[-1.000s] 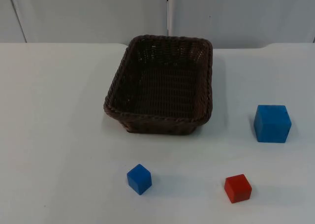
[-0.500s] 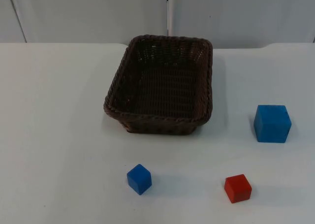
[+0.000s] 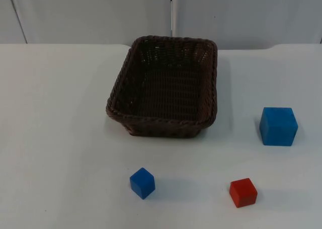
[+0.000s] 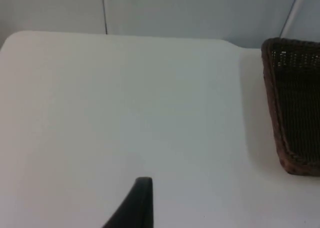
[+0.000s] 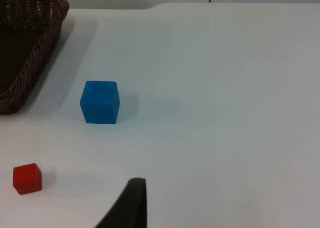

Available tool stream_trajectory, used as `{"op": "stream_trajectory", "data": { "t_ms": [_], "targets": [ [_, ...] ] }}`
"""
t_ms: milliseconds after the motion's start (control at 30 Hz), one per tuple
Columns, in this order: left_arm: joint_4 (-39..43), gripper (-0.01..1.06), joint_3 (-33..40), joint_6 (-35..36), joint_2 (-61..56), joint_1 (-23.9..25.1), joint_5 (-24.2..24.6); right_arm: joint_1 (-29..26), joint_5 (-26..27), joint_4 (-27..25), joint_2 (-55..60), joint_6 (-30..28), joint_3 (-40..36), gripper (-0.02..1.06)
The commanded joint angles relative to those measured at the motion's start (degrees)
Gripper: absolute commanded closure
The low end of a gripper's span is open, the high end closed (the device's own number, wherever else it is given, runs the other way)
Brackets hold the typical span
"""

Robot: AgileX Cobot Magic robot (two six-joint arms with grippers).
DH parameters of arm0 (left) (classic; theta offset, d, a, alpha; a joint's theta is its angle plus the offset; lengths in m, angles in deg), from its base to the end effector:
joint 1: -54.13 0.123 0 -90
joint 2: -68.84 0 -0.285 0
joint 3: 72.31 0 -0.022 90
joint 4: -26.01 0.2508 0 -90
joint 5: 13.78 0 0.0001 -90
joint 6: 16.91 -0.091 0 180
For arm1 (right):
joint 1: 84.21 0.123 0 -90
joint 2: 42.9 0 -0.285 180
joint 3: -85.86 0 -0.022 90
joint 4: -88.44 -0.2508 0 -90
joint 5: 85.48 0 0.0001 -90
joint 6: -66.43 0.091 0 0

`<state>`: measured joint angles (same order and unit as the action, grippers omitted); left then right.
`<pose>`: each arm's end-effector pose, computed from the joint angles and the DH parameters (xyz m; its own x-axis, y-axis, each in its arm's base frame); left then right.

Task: Pick up the basket with the left hand and place the largest block into the basket with the right hand.

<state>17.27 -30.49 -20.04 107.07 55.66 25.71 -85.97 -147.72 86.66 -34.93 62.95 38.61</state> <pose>0.0986 -0.0062 0.3201 -0.4905 -0.0762 -0.8681 0.0267 0.9944 -0.1024 -0.0080 0.0028 0.2816 -0.4605 -0.0321 -0.8871 -0.0150 0.9995 -0.0284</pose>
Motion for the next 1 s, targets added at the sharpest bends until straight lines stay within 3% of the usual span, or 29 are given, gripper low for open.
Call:
{"op": "stream_trajectory", "data": {
  "t_ms": [0, 167, 367, 567, 967],
  "targets": [
    [-1.03, 0.00, -1.69, -0.94, 2.05, -0.32, -1.30, -0.32, 0.41, 0.13, -0.19, -0.06, -0.34, -0.01],
    [-3.93, 0.00, -6.74, -2.51, 9.24, -0.32, -1.30, -0.32, 0.41, 0.13, -0.19, -0.06, -0.34, -0.01],
    [-12.67, 0.00, -12.22, -10.92, 17.49, -0.32, -1.30, -0.32, 0.41, 0.13, -0.19, -0.06, -0.34, -0.01],
    [-16.86, 0.00, -13.46, -14.56, 21.50, -0.32, -1.30, -0.32, 0.41, 0.13, -0.19, -0.06, -0.34, -0.01],
    [-17.21, 0.00, -13.54, -15.02, 22.85, -0.32, -1.84, -0.32, 0.41, 0.13, -0.19, -0.06, -0.34, -0.01]
  ]
}}
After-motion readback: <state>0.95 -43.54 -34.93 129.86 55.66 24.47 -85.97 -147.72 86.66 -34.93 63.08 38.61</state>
